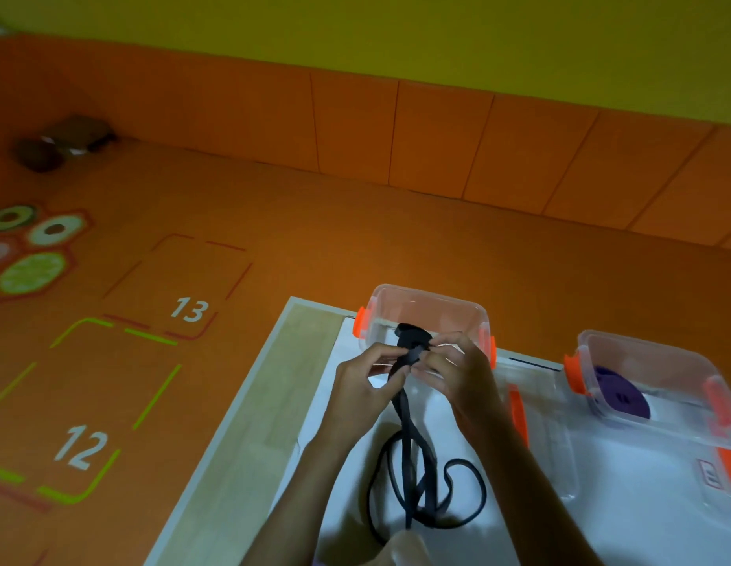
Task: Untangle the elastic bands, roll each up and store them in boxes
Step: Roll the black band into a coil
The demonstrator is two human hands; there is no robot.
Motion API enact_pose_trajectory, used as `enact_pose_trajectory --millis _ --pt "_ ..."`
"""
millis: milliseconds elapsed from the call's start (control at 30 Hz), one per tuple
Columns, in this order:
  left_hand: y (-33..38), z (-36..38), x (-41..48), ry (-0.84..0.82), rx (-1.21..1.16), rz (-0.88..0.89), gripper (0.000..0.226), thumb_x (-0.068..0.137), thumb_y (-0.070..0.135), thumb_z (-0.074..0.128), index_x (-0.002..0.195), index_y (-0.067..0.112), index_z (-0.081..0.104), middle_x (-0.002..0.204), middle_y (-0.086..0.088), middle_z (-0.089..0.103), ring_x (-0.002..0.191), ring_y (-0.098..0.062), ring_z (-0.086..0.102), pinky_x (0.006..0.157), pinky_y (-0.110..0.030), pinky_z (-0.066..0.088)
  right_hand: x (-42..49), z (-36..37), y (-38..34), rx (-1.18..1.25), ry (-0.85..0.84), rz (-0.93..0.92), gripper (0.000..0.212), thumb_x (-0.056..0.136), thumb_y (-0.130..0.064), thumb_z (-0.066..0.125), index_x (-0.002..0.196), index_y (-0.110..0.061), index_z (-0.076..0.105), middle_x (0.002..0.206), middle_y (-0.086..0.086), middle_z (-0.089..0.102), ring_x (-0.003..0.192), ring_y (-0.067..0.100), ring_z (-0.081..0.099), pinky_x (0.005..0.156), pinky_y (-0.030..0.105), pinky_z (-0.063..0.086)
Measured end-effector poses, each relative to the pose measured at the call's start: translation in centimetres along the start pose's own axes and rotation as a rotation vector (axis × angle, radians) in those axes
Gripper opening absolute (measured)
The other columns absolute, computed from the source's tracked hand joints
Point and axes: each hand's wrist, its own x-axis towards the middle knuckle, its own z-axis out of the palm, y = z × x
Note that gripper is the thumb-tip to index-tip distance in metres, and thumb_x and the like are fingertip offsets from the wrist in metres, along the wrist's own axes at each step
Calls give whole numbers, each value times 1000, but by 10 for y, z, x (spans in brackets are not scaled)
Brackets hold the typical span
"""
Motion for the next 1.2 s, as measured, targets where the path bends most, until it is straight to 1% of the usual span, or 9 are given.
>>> enact_pose_trajectory --millis 133,233,367,533,700,833,1000,1100,1200 --pt "7 -1 8 78 -29 126 24 92 4 81 115 11 82 111 6 79 102 -12 76 91 -32 63 4 0 -4 -48 -61 -97 21 97 10 65 118 10 65 104 9 77 104 22 75 94 32 61" --pt "8 0 11 89 36 187 25 94 6 79 117 14 81 113 9 79 104 -8 75 92 -26 60 -7 4 -1 214 -52 -18 17 102 11 54 117 9 62 107 15 79 108 31 76 87 27 62" --pt "10 10 11 134 -105 80 25 97 10 76 118 23 76 111 16 77 105 -11 74 92 -19 56 -17 9 3 334 -63 155 14 105 -3 54 117 2 61 108 22 77 102 29 77 83 31 63" --pt "10 19 9 186 -234 24 17 94 14 80 107 25 81 108 11 80 106 -14 76 93 -22 58 -19 6 7 375 -86 127 9 105 1 52 106 3 62 120 29 69 106 29 75 85 24 61" --pt "11 25 9 115 -333 -22 18 89 14 85 106 19 83 111 7 81 110 -16 76 96 -26 59 -13 -6 17 457 -125 176 25 103 -11 58 122 6 60 120 22 73 111 24 74 92 26 59" --pt "13 24 11 76 -475 -113 22 86 9 87 104 20 84 106 0 82 104 -19 78 88 -24 60 -8 -11 17 628 -155 203 24 86 -20 76 103 -3 74 101 13 75 91 13 75 81 22 59" --pt "18 29 8 20 -691 -238 21 82 14 89 102 14 82 104 -13 81 101 -27 79 85 -25 61 1 -16 22 759 -105 300 14 104 -16 61 113 -7 65 101 5 64 77 9 71 75 22 58" --pt "22 32 8 5 -704 -241 22 82 16 91 101 14 81 105 -14 81 103 -28 79 87 -26 61 -1 -21 26 772 -223 280 28 95 -24 78 118 -7 77 106 8 70 84 10 69 81 23 58" --pt "23 34 10 32 -696 -269 15 83 13 89 90 16 76 103 -19 79 103 -31 78 88 -27 60 -3 -24 32 779 -241 290 60 85 -27 90 133 -2 65 114 12 72 93 11 71 85 25 58"
